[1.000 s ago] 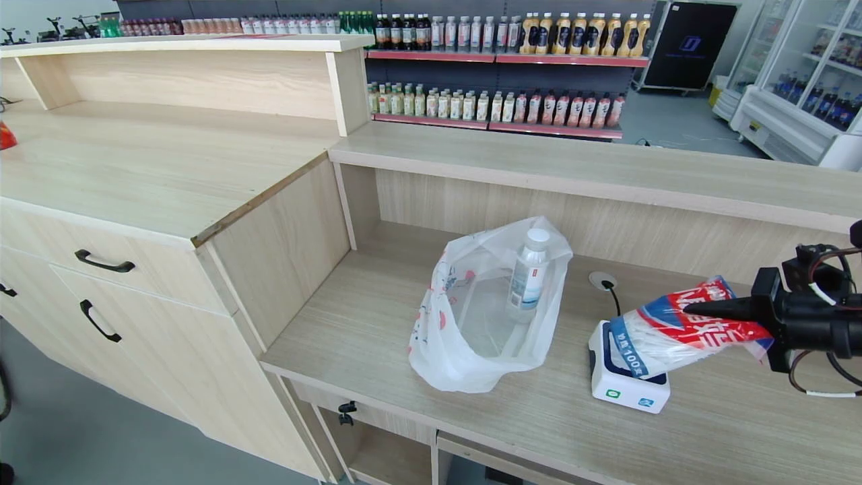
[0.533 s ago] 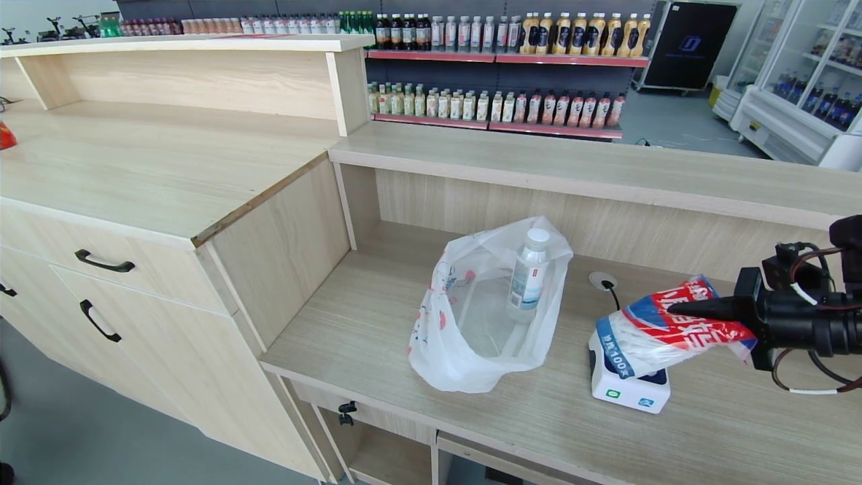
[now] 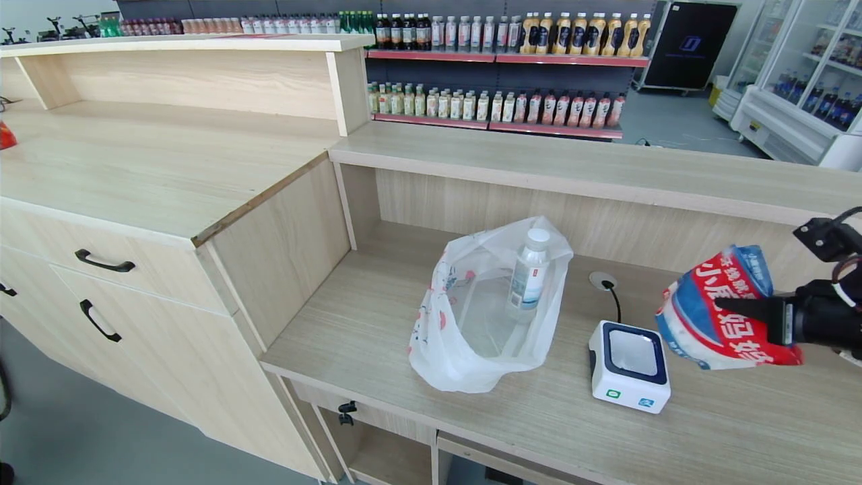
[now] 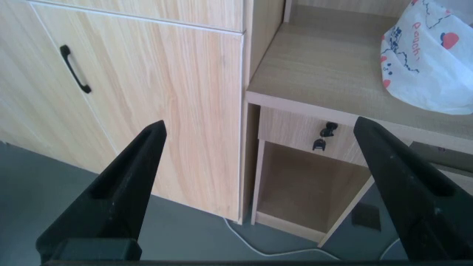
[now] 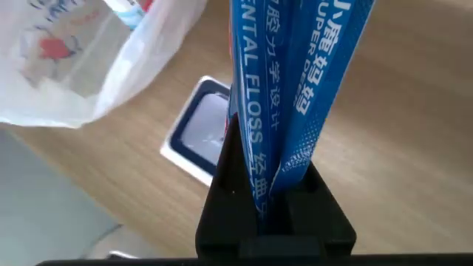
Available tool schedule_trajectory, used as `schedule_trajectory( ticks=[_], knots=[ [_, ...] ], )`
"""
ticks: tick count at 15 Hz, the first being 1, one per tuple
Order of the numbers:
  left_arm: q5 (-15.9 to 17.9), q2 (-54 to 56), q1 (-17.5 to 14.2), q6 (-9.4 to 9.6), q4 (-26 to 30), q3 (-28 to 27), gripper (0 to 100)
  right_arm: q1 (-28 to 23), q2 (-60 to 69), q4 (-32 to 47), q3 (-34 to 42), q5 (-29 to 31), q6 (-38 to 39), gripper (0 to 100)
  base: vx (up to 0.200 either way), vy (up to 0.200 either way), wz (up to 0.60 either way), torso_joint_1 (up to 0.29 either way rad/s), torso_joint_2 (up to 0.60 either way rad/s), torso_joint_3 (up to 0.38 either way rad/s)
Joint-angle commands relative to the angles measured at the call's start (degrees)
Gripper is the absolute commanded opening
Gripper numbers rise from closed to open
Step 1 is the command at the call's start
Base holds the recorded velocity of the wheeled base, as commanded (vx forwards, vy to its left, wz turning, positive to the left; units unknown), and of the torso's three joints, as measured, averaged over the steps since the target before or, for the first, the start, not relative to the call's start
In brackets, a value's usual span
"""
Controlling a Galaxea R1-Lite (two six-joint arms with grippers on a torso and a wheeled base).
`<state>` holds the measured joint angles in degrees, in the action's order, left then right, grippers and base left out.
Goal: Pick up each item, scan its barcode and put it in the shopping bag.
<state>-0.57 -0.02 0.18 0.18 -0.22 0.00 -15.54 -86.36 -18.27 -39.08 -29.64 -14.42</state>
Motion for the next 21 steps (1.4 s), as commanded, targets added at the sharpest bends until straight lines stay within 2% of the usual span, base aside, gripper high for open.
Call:
schedule_trajectory(
  ticks=[1,3,6,8,11,12,13,14,17,18,21],
  knots=[
    [-0.04,0.02,-0.01,-0.01,-0.04,0.0,100,-6.17,7.34,-5.63,4.1,1.86,-11.42,0,0.0,0.0,0.0,0.0,0.0,0.0],
    [-0.04,0.02,-0.01,-0.01,-0.04,0.0,100,-5.55,10.07,-11.43,6.21,1.95,-11.86,0,0.0,0.0,0.0,0.0,0.0,0.0],
    [-0.04,0.02,-0.01,-0.01,-0.04,0.0,100,0.25,12.79,-15.48,8.32,2.3,-11.24,0,0.0,0.0,0.0,0.0,0.0,0.0],
    [-0.04,0.02,-0.01,-0.01,-0.04,0.0,100,7.54,16.05,-16.18,9.29,4.85,-10.45,0,0.0,0.0,0.6,0.0,0.0,-0.002],
    [-0.04,0.02,-0.01,-0.01,-0.04,0.0,100,24.16,17.45,-16.18,7.88,19.26,-5.53,0,0.0,0.0,0.6,0.002,0.01,0.001],
    [-0.04,0.02,-0.01,-0.01,-0.04,0.0,100,27.67,16.49,-16.18,7.62,21.73,-4.83,0,0.0,0.0,0.6,0.007,0.01,0.002],
    [-0.04,0.02,-0.01,-0.01,-0.04,0.0,100,29.52,15.08,-16.44,7.71,21.73,-3.42,0,0.0,0.0,0.6,-0.007,0.0,-0.002],
    [-0.04,0.02,-0.01,-0.01,-0.04,0.0,100,29.69,14.73,-16.53,7.88,21.73,-3.16,0,0.0,0.0,0.0,0.0,0.0,0.0],
    [-0.04,0.02,-0.01,-0.01,-0.04,0.0,100,28.81,3.04,-23.03,7.88,21.64,6.42,0,0.0,0.0,0.0,0.0,0.0,0.0],
    [-0.04,0.02,-0.01,-0.01,-0.04,0.0,100,28.2,0.05,-25.76,8.67,21.64,7.3,0,0.0,0.0,0.0,0.0,0.0,0.0],
    [-0.04,0.02,-0.01,-0.01,-0.04,0.0,100,25.56,-4.78,-26.37,9.99,21.55,7.39,0,0.0,0.0,0.0,0.0,0.0,0.0]
  ],
)
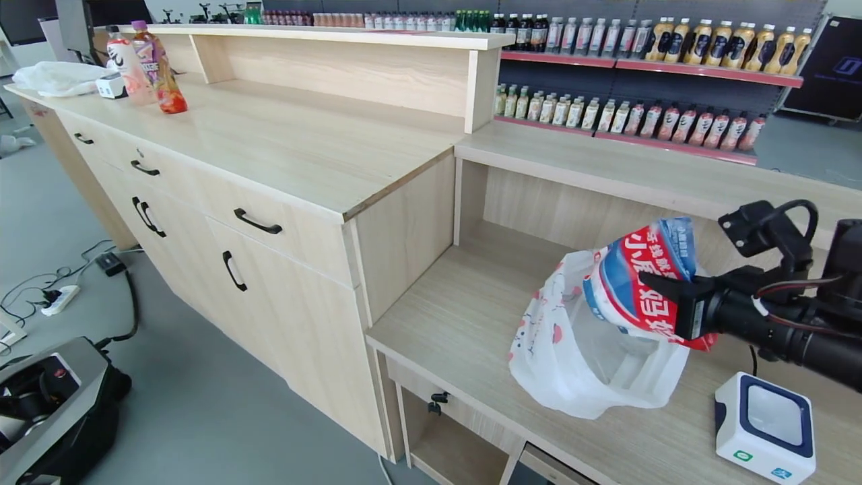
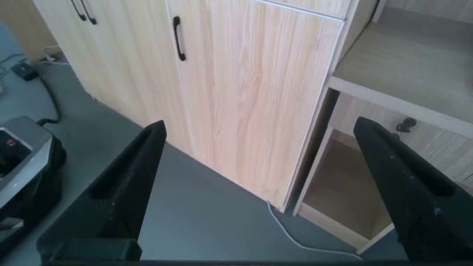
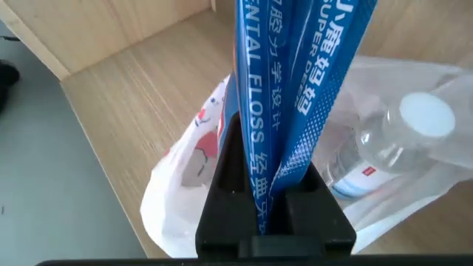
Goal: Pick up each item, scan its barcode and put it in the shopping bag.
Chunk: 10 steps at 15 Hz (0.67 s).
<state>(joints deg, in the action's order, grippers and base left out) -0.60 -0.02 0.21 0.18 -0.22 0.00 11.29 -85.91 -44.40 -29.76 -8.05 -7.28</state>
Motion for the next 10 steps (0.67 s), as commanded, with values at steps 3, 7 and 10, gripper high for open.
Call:
schedule_trajectory(
  ticks=[3,7,10],
  knots=[
    [-0.02,0.02,-0.03,-0.01,-0.04,0.0,100,-2.68,-8.93,-0.34,1.02,0.05,1.13,0,0.0,0.0,0.0,0.0,0.0,0.0],
    [-0.02,0.02,-0.03,-0.01,-0.04,0.0,100,-2.24,-11.65,-0.69,0.05,-0.04,3.94,0,0.0,0.0,0.0,0.0,0.0,0.0],
    [-0.02,0.02,-0.03,-0.01,-0.04,0.0,100,-1.36,-16.13,-0.69,-4.7,-0.48,7.28,0,0.0,0.0,0.0,0.0,0.0,0.0]
  ],
)
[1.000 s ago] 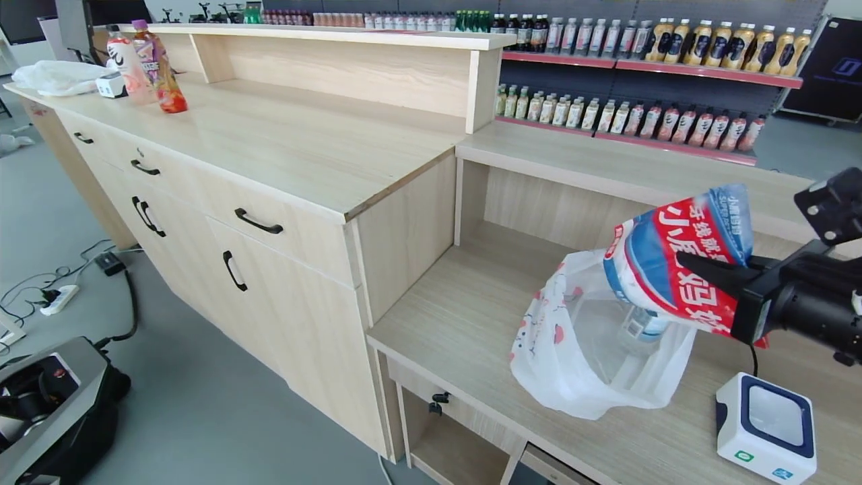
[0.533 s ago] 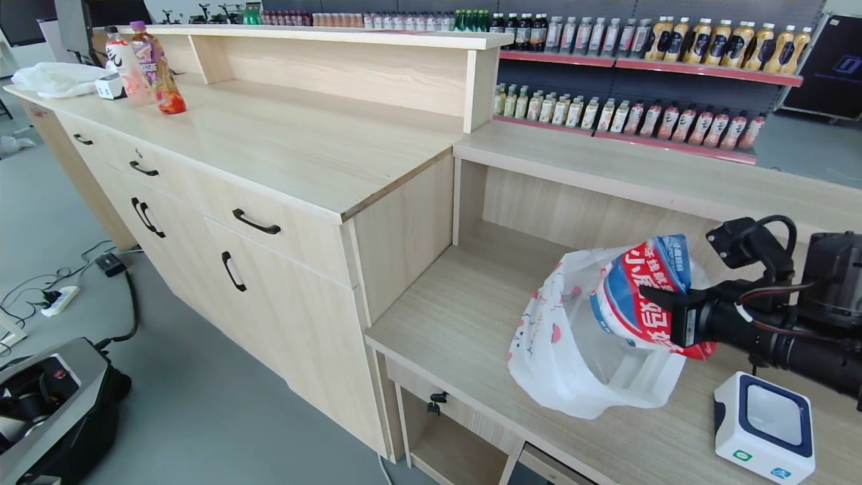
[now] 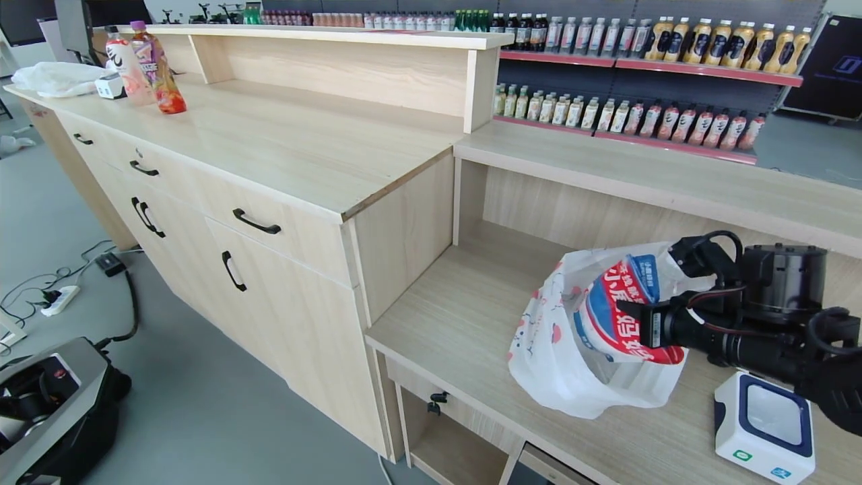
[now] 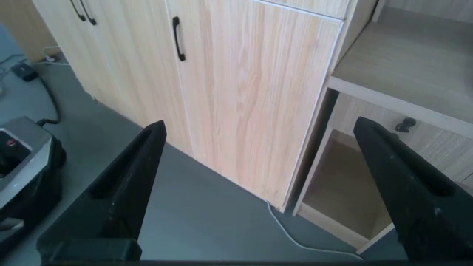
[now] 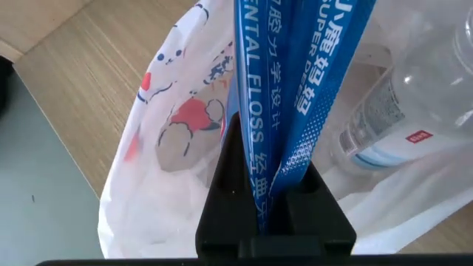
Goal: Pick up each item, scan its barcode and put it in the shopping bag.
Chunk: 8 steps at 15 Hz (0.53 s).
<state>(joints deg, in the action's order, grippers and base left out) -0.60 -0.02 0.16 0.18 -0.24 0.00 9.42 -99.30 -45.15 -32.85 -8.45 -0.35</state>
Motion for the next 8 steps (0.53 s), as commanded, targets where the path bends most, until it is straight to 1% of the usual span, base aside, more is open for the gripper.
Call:
schedule_trajectory(
  ticks=[1,6,7,8],
  knots=[
    [-0.02,0.02,0.02,-0.01,-0.02,0.0,100,0.86,-3.97,0.07,-3.09,-0.17,1.85,0,0.0,0.0,0.0,0.0,0.0,0.0],
    [-0.02,0.02,0.02,-0.01,-0.02,0.0,100,1.74,-9.33,-0.72,-5.99,-0.17,2.55,0,0.0,0.0,0.0,0.0,0.0,0.0],
    [-0.02,0.02,0.02,-0.01,-0.02,0.0,100,2.27,-11.88,-4.15,-6.61,-0.17,4.48,0,0.0,0.0,0.0,0.0,0.0,0.0],
    [-0.02,0.02,0.02,-0.01,-0.02,0.0,100,3.15,-12.67,-5.38,-7.14,-0.17,6.86,0,0.0,0.0,0.0,0.0,0.0,0.0]
  ],
)
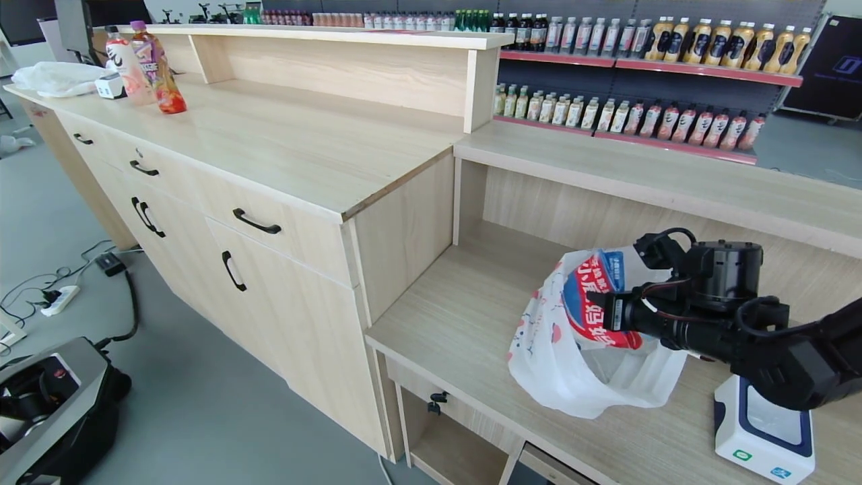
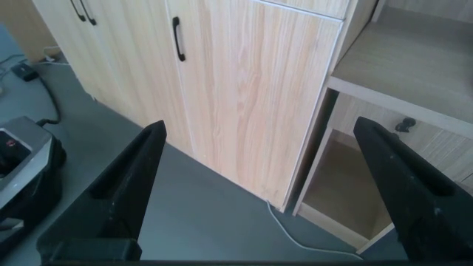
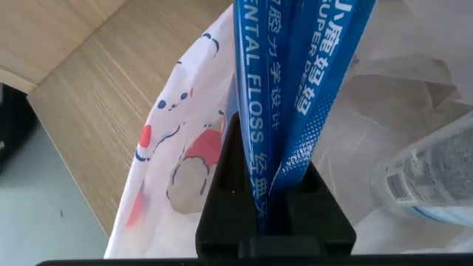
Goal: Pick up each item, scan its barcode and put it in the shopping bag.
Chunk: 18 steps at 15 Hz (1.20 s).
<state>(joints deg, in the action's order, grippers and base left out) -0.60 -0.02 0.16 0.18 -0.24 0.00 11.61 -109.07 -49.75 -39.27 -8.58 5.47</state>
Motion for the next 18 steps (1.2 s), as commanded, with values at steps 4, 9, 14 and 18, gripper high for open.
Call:
schedule_trajectory(
  ticks=[4,9,14,18],
  knots=[
    [-0.02,0.02,0.02,-0.01,-0.02,0.0,100,2.37,-5.54,-0.79,-3.62,-0.03,3.32,0,0.0,0.0,0.0,0.0,0.0,0.0],
    [-0.02,0.02,0.02,-0.01,-0.02,0.0,100,2.98,-6.24,-0.35,-1.52,0.14,2.26,0,0.0,0.0,0.0,0.0,0.0,0.0],
    [-0.02,0.02,0.02,-0.01,-0.02,0.0,100,2.54,-6.33,-0.52,-2.13,0.14,2.44,0,0.0,0.0,0.0,0.0,0.0,0.0],
    [-0.02,0.02,0.02,-0.01,-0.02,0.0,100,3.07,-4.22,-0.88,-3.19,0.06,1.65,100,0.0,0.0,0.0,0.0,0.0,0.0]
  ],
)
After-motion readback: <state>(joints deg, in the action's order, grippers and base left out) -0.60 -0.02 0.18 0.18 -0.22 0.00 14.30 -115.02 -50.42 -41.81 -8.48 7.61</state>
